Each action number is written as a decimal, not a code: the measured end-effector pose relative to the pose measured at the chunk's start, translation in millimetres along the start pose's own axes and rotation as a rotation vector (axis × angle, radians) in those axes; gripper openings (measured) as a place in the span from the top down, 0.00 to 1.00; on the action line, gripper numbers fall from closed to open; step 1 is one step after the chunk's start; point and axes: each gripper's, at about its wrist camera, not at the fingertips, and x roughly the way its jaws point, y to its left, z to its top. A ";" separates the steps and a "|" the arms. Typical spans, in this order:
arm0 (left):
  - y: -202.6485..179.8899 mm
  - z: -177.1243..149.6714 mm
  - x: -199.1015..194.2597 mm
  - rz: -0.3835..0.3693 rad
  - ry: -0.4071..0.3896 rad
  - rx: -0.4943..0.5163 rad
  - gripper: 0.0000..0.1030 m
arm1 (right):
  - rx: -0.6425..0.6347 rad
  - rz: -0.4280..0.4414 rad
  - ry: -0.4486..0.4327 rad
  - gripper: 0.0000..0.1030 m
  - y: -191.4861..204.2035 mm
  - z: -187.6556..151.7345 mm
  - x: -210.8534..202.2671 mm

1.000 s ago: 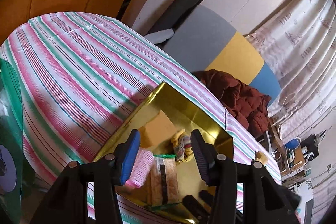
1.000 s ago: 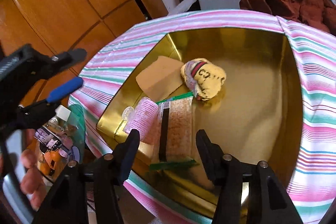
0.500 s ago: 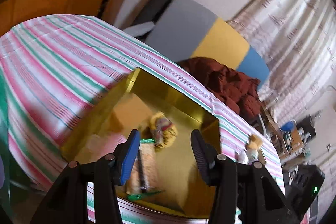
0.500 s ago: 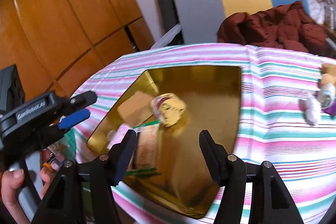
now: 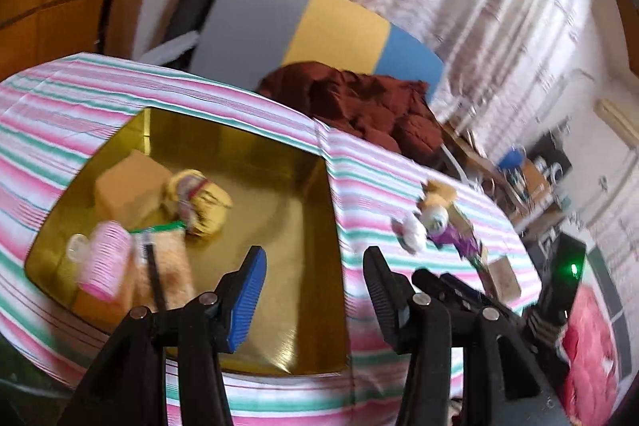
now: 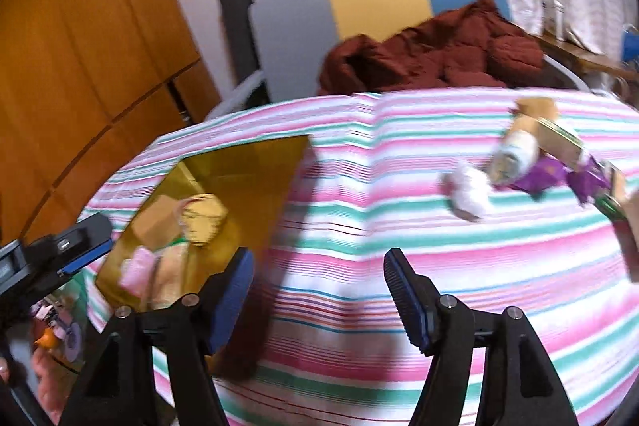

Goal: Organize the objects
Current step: 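Move both tools back to the pile, then grasp the beige paper box with the right tool, then grasp the clear plastic bag with the left tool while the right tool holds the box, then carry the plastic bag into the gold tray and open the left tool, then lower the beige box into the gold tray and open the right tool, then move both tools back from the tray to the pile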

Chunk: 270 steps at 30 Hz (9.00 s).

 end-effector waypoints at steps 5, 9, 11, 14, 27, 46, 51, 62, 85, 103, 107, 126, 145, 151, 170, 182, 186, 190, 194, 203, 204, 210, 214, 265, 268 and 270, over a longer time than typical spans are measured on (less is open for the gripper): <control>-28.9 -15.0 8.3 -0.020 0.046 0.080 0.51 | 0.039 -0.063 0.018 0.33 -40.6 -7.6 -2.3; -45.1 -26.8 15.8 -0.032 0.083 0.115 0.51 | 0.064 -0.111 0.051 0.27 -72.4 -13.5 -3.7; -52.9 -32.8 18.9 -0.040 0.100 0.130 0.50 | 0.069 -0.135 0.069 0.27 -90.8 -14.4 -7.2; -63.7 -40.2 23.5 -0.053 0.121 0.159 0.51 | 0.066 -0.184 0.061 0.26 -118.2 -9.8 -20.8; -101.9 -61.2 44.3 -0.096 0.199 0.224 0.50 | 0.120 -0.431 -0.024 0.03 -259.6 48.4 -90.7; -135.6 -55.5 100.5 -0.104 0.331 0.242 0.50 | 0.229 -0.293 0.125 0.51 -310.3 22.6 -52.6; -143.6 -43.4 142.5 -0.063 0.384 0.205 0.46 | 0.196 -0.256 0.137 0.51 -296.6 24.2 -53.9; -176.5 -11.0 217.7 0.023 0.366 0.235 0.41 | 0.120 -0.193 0.169 0.51 -269.3 24.9 -46.9; -162.8 -25.6 238.7 0.047 0.181 0.365 0.67 | 0.009 -0.129 0.177 0.51 -237.6 22.0 -30.2; -144.7 -31.9 139.9 -0.034 0.067 0.264 0.68 | -0.072 -0.151 0.202 0.51 -218.9 9.6 -15.6; -139.3 -19.6 102.5 -0.045 0.009 0.277 0.68 | -0.088 -0.158 0.202 0.51 -216.3 8.6 -15.3; -14.0 -10.3 74.3 0.124 0.127 0.063 0.67 | -0.108 -0.163 0.199 0.50 -210.7 5.2 -14.5; 40.0 -29.8 64.1 0.332 0.231 0.006 0.54 | -0.168 -0.127 0.104 0.51 -168.2 5.4 -36.2; 36.3 -31.7 39.6 0.329 0.151 0.029 0.54 | -0.085 -0.004 0.094 0.51 -128.1 7.0 -38.1; 49.1 -29.5 -14.2 0.351 -0.139 -0.082 0.53 | -0.062 0.298 0.123 0.50 44.0 12.9 7.3; 67.6 -24.1 -35.8 0.395 -0.189 -0.165 0.52 | -0.188 0.141 0.147 0.49 108.1 4.0 40.0; 72.7 -23.2 -39.3 0.390 -0.198 -0.193 0.52 | -0.191 0.113 0.158 0.49 115.2 -0.9 49.0; 76.0 -21.9 -40.4 0.386 -0.196 -0.205 0.52 | -0.206 0.093 0.174 0.49 120.7 -7.6 56.9; 76.2 -22.0 -40.7 0.382 -0.196 -0.210 0.52 | -0.205 0.112 0.170 0.45 120.5 -11.9 54.2; 73.0 -23.0 -40.4 0.376 -0.193 -0.201 0.52 | -0.173 0.125 0.109 0.36 108.7 -12.0 24.9; 73.0 -22.4 -40.3 0.377 -0.192 -0.200 0.52 | -0.172 0.131 0.108 0.39 107.5 -13.2 21.8; 73.1 -21.8 -38.6 0.376 -0.186 -0.207 0.52 | -0.215 0.153 0.153 0.60 112.4 -26.7 22.1; 71.8 -21.9 -38.3 0.374 -0.183 -0.205 0.52 | -0.251 0.158 0.138 0.61 119.7 -27.1 30.7; -82.5 -70.3 25.3 0.040 0.101 0.185 0.52 | 0.058 -0.254 -0.020 0.20 -184.8 37.8 26.4; -87.8 -72.0 26.7 0.043 0.111 0.202 0.52 | 0.063 -0.251 -0.012 0.20 -192.7 50.2 43.7; -91.4 -73.4 28.5 0.048 0.119 0.212 0.52 | 0.072 -0.263 -0.005 0.21 -198.6 58.7 54.6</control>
